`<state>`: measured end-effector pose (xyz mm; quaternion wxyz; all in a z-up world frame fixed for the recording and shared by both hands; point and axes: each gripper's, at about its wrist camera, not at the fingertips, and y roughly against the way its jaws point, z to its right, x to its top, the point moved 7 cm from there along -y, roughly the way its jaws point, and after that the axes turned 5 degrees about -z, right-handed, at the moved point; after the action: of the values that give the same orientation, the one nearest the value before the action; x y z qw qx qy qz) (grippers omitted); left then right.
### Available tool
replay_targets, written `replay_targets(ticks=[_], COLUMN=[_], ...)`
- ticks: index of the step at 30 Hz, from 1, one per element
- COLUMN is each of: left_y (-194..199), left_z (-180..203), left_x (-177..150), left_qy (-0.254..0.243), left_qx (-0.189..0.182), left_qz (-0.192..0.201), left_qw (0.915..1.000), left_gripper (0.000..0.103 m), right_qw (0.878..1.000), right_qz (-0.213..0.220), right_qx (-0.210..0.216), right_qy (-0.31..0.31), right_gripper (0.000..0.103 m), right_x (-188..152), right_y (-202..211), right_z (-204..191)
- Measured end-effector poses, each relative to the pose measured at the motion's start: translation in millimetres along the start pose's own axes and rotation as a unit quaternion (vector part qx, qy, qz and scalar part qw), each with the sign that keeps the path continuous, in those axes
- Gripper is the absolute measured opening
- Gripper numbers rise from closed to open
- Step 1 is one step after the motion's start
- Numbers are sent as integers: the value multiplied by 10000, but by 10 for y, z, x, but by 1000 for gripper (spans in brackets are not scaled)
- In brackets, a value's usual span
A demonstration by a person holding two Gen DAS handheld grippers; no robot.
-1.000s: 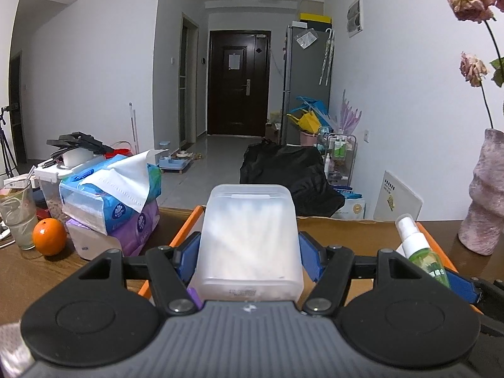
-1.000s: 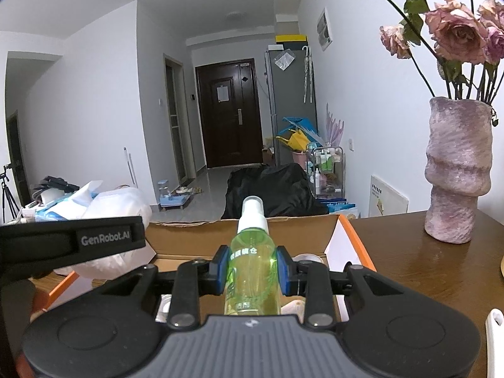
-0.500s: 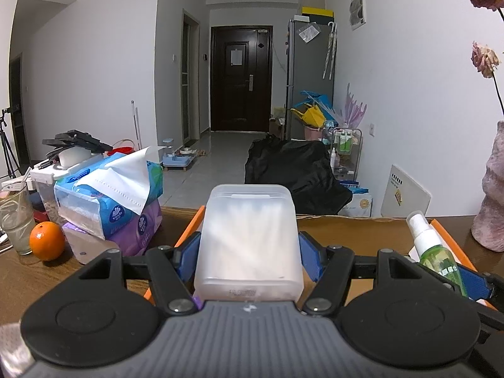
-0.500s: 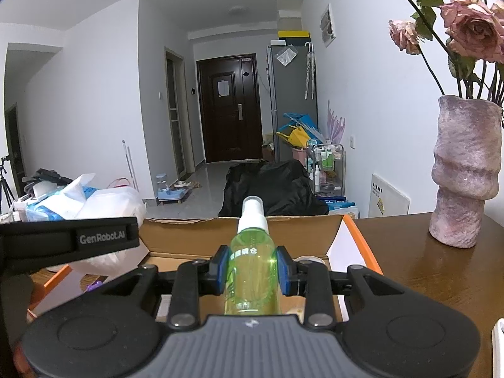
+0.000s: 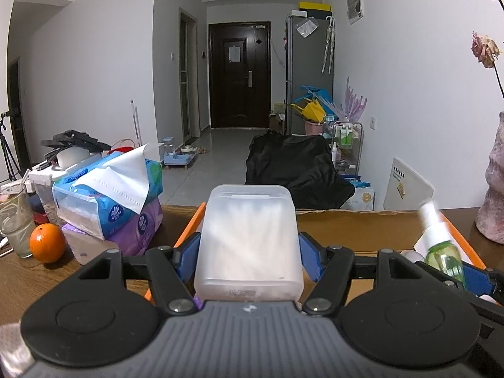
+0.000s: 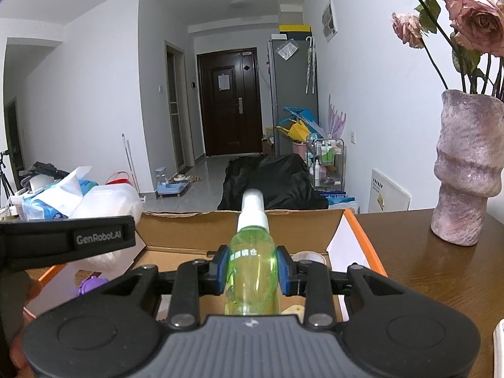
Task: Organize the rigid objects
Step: 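Open both grippers to drop the swab box and spray bottle into the box, then withdraw both grippers from the box toward the white tube and red lint brush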
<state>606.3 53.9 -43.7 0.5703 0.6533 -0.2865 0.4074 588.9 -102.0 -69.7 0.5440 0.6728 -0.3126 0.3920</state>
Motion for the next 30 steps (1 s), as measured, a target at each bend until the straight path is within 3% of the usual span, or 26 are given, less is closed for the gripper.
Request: replay_targets(ticks=[4,5,7,8,9,12,30], left_y=[-6,5,27,40,51,58,26], left_z=[-38,-46,-81,-99,-113,-140,-163], left_x=[2,6,17,23,32,41,9], left_qy=[10,-3,26,49,51,54,116], left_qx=[108,146,283,350,386,423,334], left_qz=[11,54,128,172,205,212,57], left_qw=[9999,9999,9995,9992,9990,9989,9994], left_gripper=[77,82,103,103,103,103,103], right_qw=[9999,9999,9998,9997,9996,9996,9996], right_qz=[-103,-97,-77,-53,-21,-1,-41], right_qx=[-65,-92,-164,-196,-235,-254,-289], right_qy=[-64,-91,-126,-140,-141,-126,-20], right_gripper=[33,40,62,77,85,96,102], right_x=[-1,6,12,11,13,8,-19], right_y=[-44,-42,-31,-24,-14,-1,30], right_z=[47,63,88,97,106,107,60])
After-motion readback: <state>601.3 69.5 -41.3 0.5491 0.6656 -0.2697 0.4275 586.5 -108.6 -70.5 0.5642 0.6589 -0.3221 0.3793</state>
